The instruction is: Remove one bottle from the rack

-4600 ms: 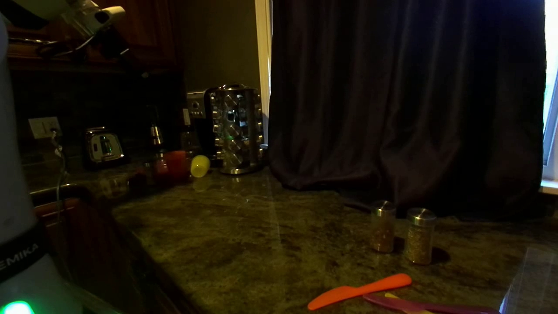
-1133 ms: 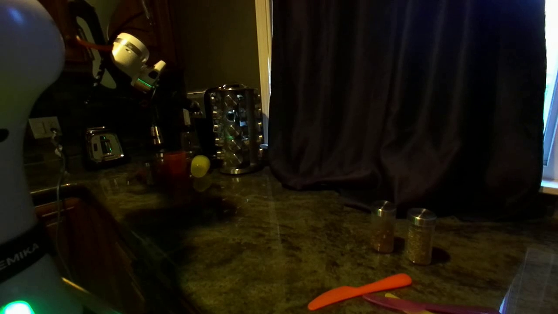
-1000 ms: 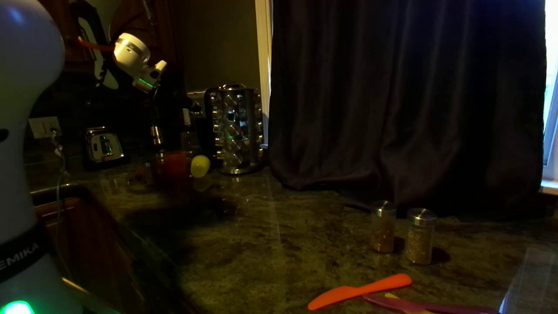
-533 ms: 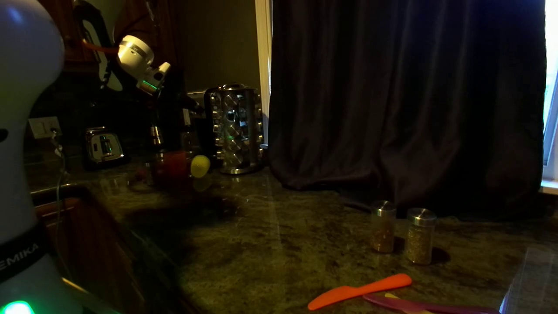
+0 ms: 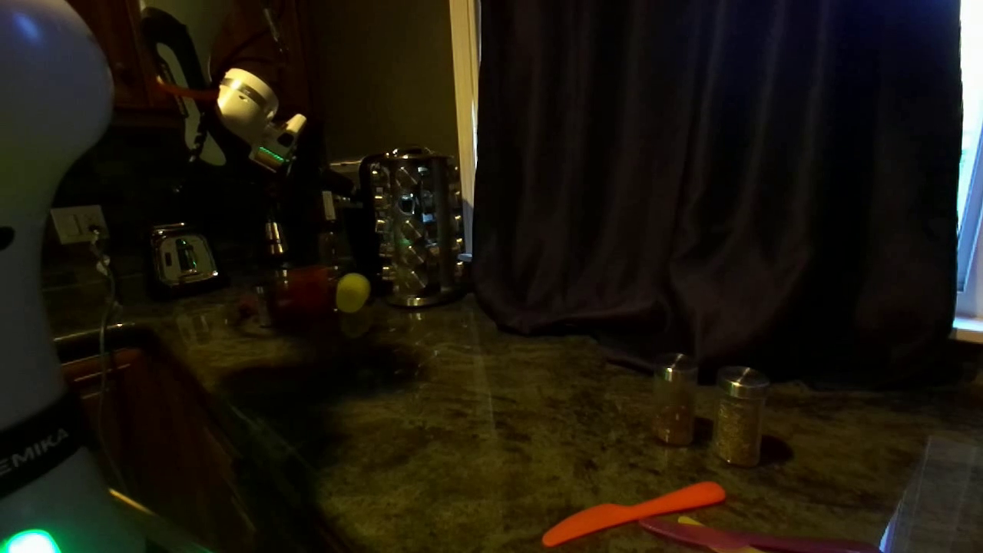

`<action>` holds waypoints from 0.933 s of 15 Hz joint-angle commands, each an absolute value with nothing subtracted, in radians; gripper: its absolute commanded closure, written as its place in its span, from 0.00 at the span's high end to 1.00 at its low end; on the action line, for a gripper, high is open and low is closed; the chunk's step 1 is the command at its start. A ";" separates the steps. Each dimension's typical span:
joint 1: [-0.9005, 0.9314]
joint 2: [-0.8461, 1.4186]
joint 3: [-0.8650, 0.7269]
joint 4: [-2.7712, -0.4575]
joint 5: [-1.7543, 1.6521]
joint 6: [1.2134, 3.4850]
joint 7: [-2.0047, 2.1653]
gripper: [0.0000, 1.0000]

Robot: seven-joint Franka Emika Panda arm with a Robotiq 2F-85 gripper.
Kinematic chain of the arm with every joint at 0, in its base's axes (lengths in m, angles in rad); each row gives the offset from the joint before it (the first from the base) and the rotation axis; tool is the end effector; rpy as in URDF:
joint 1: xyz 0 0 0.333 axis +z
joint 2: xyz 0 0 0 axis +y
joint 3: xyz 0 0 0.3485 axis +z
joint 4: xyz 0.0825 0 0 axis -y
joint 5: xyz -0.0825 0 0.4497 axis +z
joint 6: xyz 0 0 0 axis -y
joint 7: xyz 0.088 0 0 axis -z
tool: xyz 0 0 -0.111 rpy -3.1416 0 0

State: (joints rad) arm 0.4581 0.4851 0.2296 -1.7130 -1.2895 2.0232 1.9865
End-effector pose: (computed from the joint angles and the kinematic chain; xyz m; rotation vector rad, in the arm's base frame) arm 0.6204 0.4102 0.3188 2.3928 -0.7478 1.2771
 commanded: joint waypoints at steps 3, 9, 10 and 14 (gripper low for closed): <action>0.458 0.529 0.223 -1.666 -1.325 2.031 2.037 0.61; 0.462 0.546 0.216 -1.645 -1.337 2.019 2.059 0.59; 0.462 0.548 0.215 -1.642 -1.338 2.018 2.063 0.61; 0.462 0.557 0.209 -1.628 -1.342 2.015 2.075 0.63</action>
